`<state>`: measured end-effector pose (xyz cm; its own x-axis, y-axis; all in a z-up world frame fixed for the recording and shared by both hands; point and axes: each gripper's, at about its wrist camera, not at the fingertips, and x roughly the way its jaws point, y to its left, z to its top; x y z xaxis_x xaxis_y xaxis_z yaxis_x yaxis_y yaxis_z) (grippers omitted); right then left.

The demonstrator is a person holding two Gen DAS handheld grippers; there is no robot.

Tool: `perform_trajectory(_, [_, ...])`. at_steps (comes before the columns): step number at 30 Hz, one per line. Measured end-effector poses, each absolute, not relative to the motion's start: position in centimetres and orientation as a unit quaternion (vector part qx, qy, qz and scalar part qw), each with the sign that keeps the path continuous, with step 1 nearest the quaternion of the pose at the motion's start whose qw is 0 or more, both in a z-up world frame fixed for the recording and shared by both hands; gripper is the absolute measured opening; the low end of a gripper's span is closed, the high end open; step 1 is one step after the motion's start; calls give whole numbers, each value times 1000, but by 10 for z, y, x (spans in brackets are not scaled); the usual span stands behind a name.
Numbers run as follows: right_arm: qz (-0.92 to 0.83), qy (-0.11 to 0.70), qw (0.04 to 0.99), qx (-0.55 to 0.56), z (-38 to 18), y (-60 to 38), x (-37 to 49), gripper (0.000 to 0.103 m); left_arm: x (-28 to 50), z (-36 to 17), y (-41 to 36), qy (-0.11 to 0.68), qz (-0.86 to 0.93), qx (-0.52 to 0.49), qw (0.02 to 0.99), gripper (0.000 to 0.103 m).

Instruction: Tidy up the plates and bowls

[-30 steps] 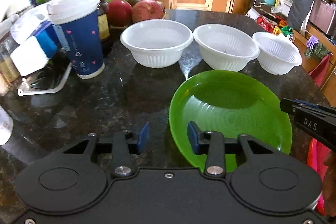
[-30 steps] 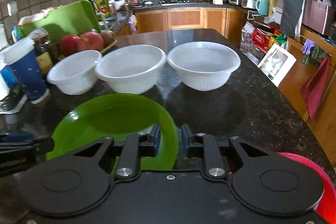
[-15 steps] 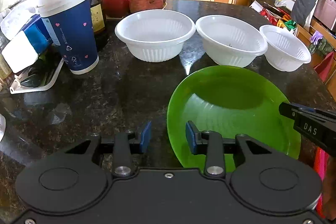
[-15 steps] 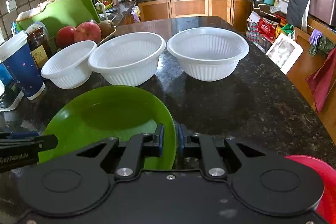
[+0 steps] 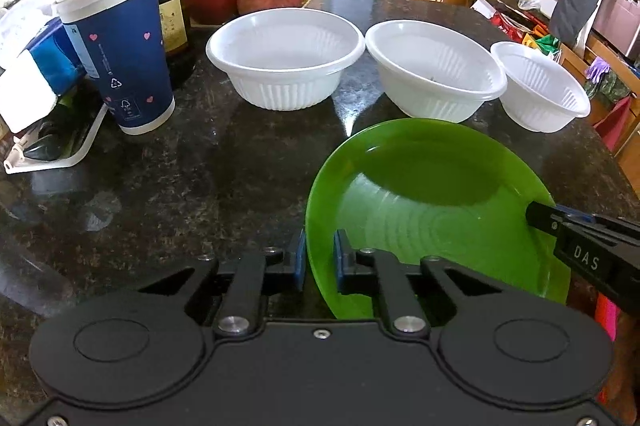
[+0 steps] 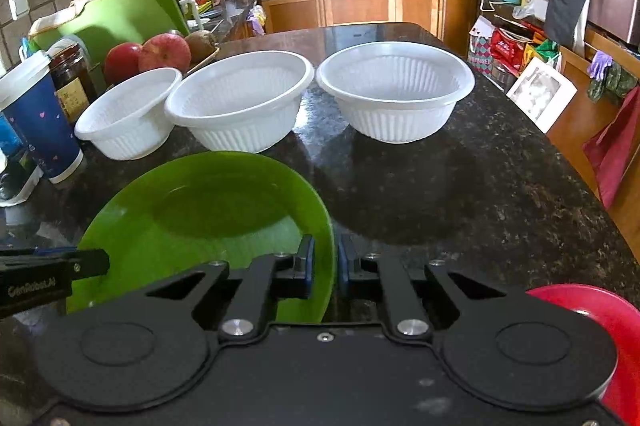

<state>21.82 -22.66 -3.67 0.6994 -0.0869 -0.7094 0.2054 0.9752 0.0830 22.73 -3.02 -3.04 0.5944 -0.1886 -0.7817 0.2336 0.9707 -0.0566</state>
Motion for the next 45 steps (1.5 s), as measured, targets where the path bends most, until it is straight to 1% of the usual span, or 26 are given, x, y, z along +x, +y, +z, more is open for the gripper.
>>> perform_trajectory(17, [-69,374,923,55,-33,-197,202,13,205,-23,-1,413,-109,25,904,18])
perform_trajectory(34, [-67,355,932,14,-22,-126,159,13,165,-19,62,393,-108,22,913,19])
perform_trajectory(45, [-90,334,938,14,-17,-108,120,13,143,-15,70,379,-129,32,916,19])
